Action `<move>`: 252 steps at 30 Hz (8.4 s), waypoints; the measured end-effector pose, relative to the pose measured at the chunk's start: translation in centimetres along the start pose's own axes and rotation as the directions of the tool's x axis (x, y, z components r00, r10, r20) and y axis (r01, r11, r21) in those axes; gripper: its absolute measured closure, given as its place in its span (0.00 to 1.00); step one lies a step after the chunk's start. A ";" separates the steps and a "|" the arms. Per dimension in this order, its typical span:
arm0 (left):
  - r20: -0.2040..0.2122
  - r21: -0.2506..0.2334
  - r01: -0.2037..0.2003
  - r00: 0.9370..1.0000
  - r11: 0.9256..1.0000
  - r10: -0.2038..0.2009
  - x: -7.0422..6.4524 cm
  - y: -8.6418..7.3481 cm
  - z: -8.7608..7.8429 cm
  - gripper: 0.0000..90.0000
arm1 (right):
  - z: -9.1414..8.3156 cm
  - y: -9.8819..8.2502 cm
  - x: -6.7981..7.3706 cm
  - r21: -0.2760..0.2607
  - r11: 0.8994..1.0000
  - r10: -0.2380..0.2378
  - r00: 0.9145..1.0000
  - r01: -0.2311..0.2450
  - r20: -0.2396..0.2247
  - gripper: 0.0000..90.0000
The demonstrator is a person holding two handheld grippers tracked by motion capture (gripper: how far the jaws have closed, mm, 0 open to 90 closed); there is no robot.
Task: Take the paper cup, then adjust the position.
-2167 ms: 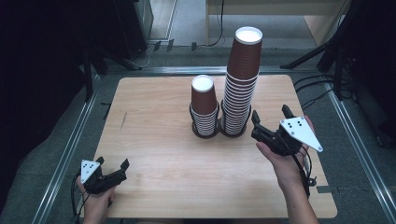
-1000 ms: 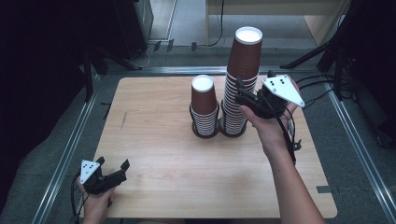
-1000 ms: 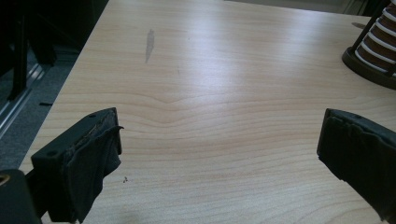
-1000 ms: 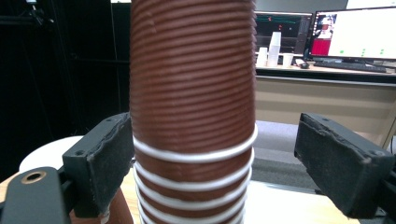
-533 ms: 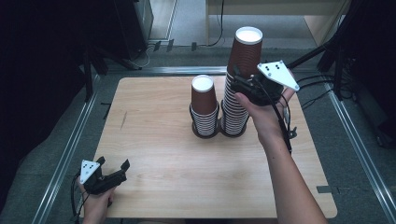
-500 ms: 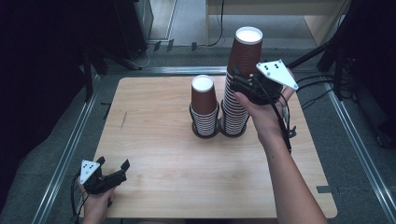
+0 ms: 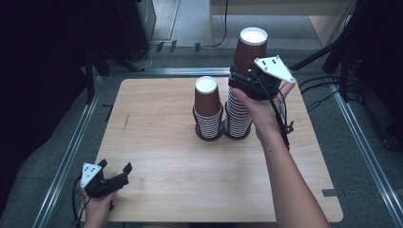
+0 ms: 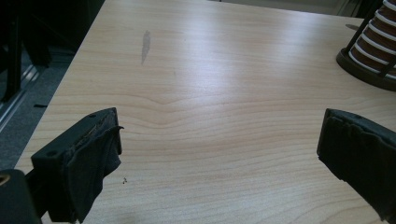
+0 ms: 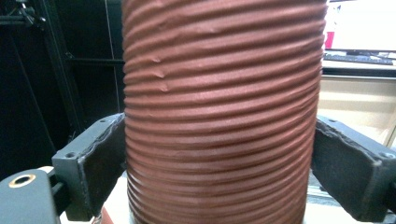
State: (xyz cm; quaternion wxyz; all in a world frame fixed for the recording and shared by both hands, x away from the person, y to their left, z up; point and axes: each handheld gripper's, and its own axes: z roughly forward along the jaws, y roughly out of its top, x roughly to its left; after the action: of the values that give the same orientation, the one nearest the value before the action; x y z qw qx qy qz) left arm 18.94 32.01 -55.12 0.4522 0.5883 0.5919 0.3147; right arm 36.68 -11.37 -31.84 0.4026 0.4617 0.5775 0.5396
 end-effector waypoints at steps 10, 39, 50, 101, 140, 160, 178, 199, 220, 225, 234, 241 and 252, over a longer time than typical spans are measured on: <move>0.001 -0.001 -0.001 1.000 1.000 0.001 0.0 0.0 0.0 0.00 | 1.0 0.0 0.1 0.005 1.000 0.017 1.000 -0.017 0.012 0.09; 0.004 0.000 0.006 1.000 1.000 -0.006 0.1 0.0 0.0 0.00 | 0.6 2.7 0.5 -0.044 0.998 -0.032 0.999 0.033 0.024 0.13; 0.007 -0.002 0.008 1.000 1.000 -0.008 0.1 0.0 0.0 0.00 | 0.5 5.0 0.8 -0.069 0.996 -0.045 0.998 0.048 0.039 0.13; 0.002 0.001 -0.004 1.000 1.000 0.004 0.0 0.0 0.0 0.00 | -8.7 6.8 -1.8 -0.151 0.983 -0.100 0.995 0.102 0.024 0.13; -0.033 0.016 -0.069 0.997 0.998 0.069 -1.0 0.0 0.1 0.00 | -12.0 -4.0 -3.1 -0.046 0.987 -0.151 0.987 0.154 0.060 0.13; 0.043 0.020 -0.169 0.985 0.985 0.168 -5.4 2.2 1.3 0.00 | -12.4 -9.5 -2.7 -0.017 0.975 -0.221 0.974 0.222 0.050 0.13; 0.129 -0.029 -0.193 0.972 0.981 0.195 -11.7 4.2 3.9 0.00 | -12.2 -14.2 -2.1 0.008 0.925 -0.380 0.923 0.380 0.062 0.14; 0.323 -0.084 -0.218 0.917 0.972 0.234 -15.6 4.2 2.2 0.00 | -11.0 -18.3 2.8 -0.005 0.773 -0.635 0.773 0.635 -0.001 0.14; 0.492 -0.126 -0.163 0.847 0.979 0.204 -15.9 4.7 0.8 0.00 | -10.7 -20.4 6.9 -0.083 0.654 -0.756 0.645 0.752 -0.108 0.14; 0.516 -0.129 -0.174 0.829 0.976 0.216 -16.2 4.6 0.7 0.00 | -10.9 -20.4 7.6 -0.106 0.624 -0.781 0.615 0.774 -0.110 0.14; 0.554 -0.115 -0.170 0.807 0.979 0.205 -16.7 4.6 0.7 0.00 | -11.0 -21.2 8.3 -0.110 0.571 -0.820 0.559 0.813 -0.126 0.14; 0.578 -0.106 -0.152 0.795 0.983 0.185 -16.8 4.6 0.7 0.00 | -11.3 -21.2 8.6 -0.141 0.524 -0.851 0.509 0.840 -0.130 0.14; 0.608 -0.101 -0.164 0.770 0.981 0.191 -17.3 4.5 0.7 0.01 | -11.7 -21.1 9.1 -0.172 0.485 -0.874 0.470 0.857 -0.126 0.13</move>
State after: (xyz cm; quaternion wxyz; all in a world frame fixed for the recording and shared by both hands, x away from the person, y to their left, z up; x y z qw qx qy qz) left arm 19.65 15.41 -48.44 0.6006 0.7021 0.3475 0.1596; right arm 21.01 -5.29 -51.46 0.5801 0.0333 0.7447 0.3283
